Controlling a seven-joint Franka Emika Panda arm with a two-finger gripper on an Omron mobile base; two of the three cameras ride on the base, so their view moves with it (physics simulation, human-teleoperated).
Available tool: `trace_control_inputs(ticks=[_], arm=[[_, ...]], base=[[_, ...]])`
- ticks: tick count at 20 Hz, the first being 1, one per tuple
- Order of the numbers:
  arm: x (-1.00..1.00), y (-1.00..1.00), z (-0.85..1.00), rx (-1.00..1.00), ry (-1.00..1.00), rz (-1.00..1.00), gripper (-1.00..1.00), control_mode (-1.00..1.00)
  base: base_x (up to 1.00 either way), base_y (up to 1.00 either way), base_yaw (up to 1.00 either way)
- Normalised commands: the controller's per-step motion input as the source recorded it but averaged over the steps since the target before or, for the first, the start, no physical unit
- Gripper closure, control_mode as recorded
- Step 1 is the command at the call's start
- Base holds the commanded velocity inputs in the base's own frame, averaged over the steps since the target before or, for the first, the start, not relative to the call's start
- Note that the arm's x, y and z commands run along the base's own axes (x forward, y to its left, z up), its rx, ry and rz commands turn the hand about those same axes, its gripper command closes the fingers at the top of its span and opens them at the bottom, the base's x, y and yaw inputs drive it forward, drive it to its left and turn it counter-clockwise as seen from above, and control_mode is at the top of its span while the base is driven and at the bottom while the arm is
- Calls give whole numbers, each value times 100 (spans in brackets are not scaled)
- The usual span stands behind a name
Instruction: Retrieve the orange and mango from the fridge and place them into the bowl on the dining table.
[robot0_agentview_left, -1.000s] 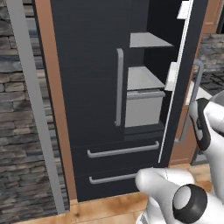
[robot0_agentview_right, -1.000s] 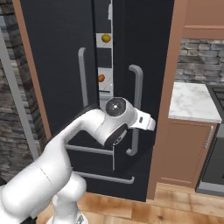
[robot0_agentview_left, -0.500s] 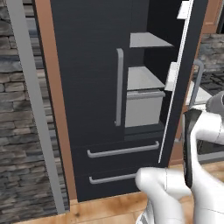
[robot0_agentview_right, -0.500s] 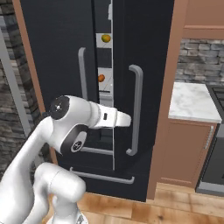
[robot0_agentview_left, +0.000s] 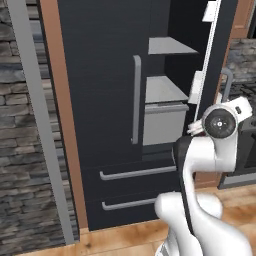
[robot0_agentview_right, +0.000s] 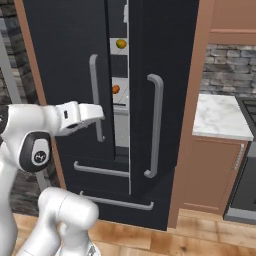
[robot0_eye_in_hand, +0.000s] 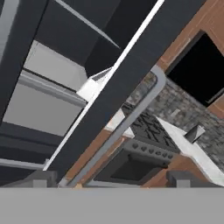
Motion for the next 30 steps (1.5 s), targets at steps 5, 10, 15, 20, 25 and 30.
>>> trace_control_inputs(ticks=[5,10,15,20,25,30], arm=[[17,48,51,-25,35,2,-100,-100],[47,37,18,-32,25,-4,-100,-100],[63,10,0,-32,8,-7,-100,-100],[74,-16,7,-16,16,-7,-100,-100],[56,-32,28,-7,28,-3,-100,-100],[82,-31,11,-6,28,0,-100,-100]], base=[[0,0,0],[0,0,0],[0,0,0],[0,0,0],[0,0,0],[0,0,0]])
